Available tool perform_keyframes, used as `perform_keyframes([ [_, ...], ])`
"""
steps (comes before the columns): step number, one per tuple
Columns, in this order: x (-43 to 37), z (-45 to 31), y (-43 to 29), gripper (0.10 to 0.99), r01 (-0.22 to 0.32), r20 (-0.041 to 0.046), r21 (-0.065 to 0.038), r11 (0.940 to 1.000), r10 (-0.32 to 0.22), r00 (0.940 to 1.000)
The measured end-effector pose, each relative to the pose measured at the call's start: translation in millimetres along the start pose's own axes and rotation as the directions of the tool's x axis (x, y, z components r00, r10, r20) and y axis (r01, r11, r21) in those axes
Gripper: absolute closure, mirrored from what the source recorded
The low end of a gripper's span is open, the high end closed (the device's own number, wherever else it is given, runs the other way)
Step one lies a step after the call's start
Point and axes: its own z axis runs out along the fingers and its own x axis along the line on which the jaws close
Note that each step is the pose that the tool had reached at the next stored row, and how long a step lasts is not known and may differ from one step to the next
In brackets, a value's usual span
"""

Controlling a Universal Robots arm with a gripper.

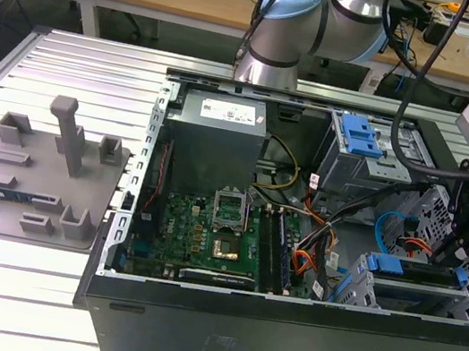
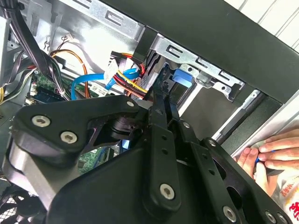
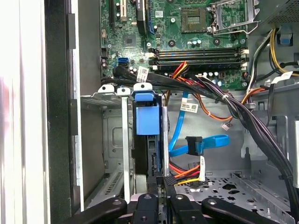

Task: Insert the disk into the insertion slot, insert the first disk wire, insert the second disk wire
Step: 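Insert the first disk wire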

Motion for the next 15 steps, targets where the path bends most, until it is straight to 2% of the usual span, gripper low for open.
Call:
perform_keyframes([
  [15,1.3,2.2,0.3,0.922,0.0,0.0,0.0,1.0,0.0,1.0],
])
